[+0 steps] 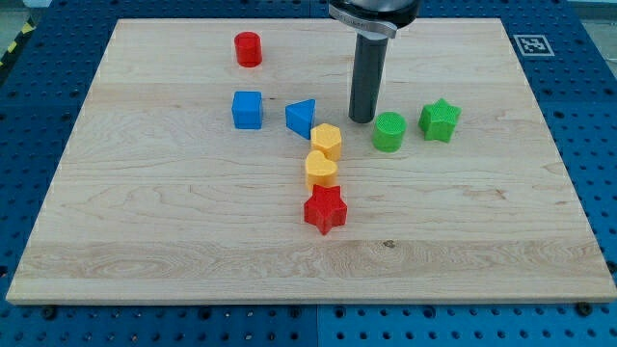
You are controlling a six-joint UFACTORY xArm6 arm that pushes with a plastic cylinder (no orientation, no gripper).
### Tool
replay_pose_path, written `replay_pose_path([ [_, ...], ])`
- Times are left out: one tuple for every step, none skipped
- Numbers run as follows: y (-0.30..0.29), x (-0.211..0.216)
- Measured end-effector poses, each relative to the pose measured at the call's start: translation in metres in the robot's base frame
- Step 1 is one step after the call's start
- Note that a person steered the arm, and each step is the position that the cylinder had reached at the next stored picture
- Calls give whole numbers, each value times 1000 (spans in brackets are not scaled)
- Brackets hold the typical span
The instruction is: Slide the triangle towards the blue cube
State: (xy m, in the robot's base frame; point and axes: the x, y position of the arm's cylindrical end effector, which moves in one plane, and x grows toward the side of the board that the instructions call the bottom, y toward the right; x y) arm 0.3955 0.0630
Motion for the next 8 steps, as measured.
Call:
replay_pose_path([
  [-5,0],
  [-21,0],
  [-39,-2],
  [-57,-11],
  [-74,-21],
  [-77,-27],
  [-36,-24],
  [-5,-21],
])
